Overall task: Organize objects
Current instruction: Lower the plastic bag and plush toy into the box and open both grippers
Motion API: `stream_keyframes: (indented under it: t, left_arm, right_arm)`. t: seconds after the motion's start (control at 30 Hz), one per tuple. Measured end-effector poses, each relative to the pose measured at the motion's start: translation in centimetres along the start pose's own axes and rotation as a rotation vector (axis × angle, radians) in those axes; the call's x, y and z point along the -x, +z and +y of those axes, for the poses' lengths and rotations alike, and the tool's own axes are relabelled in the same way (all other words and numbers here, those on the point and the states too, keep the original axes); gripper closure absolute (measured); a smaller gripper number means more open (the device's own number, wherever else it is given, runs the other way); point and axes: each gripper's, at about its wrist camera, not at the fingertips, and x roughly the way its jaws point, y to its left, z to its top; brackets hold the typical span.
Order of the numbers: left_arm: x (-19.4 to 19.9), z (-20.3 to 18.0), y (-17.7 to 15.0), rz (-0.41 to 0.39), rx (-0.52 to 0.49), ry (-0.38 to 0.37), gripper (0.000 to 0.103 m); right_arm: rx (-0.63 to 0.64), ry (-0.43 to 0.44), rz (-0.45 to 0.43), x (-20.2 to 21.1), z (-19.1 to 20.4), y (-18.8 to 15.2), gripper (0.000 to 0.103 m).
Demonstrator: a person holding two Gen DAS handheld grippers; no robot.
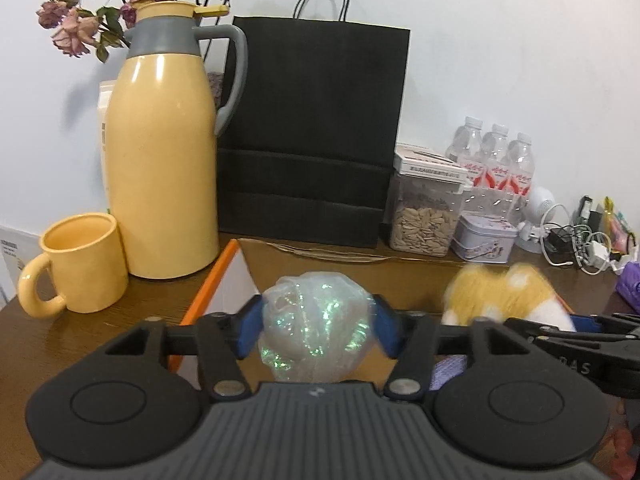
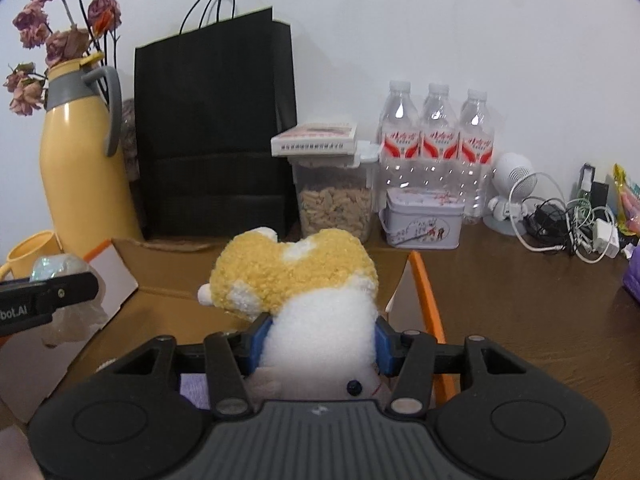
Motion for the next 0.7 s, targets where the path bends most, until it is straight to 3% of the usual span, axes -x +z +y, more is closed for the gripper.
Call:
stream_keyframes:
  t: [0.03, 0.07, 0.1, 0.13, 0.17, 0.27, 0.7]
  left_arm:
    - [0.1, 0.0, -0.1, -0.004, -0.003, 0.003, 0.021]
    - [0.2, 0.0, -0.1, -0.012, -0.006, 0.005, 0.012]
    - [0.4, -0.1, -0.2, -0.020, -0.009, 0.009, 0.008]
    - [0.5, -0.1, -0.2, -0.030, -0.009, 0.013, 0.000]
    - [0.7, -0.2, -0.2, -0.044, -0.007, 0.016, 0.000]
    - [0.8, -0.1, -0.1, -0.046, -0.002, 0.021, 0.000]
    - [1.7, 0.2, 0.3, -0.057, 0.019, 0.015, 0.000]
  right_arm:
    - [0.003, -0.002, -0.002, 0.1, 0.1, 0.0, 0.046]
    - [0.008, -0.009, -0.007, 0.3, 0.2, 0.0, 0.034]
    - [0.013, -0.014, -0.011, 0.5, 0.3, 0.0, 0.027]
    - [0.018, -0.017, -0.014, 0.6, 0.4, 0.1, 0.012]
    - [0.020, -0.017, -0.018, 0.8, 0.4, 0.1, 0.007]
    - [0.016, -0.003, -0.011, 1.0, 0.4, 0.4, 0.001]
    - [0.021, 0.005, -0.027, 2.1, 0.8, 0.5, 0.000]
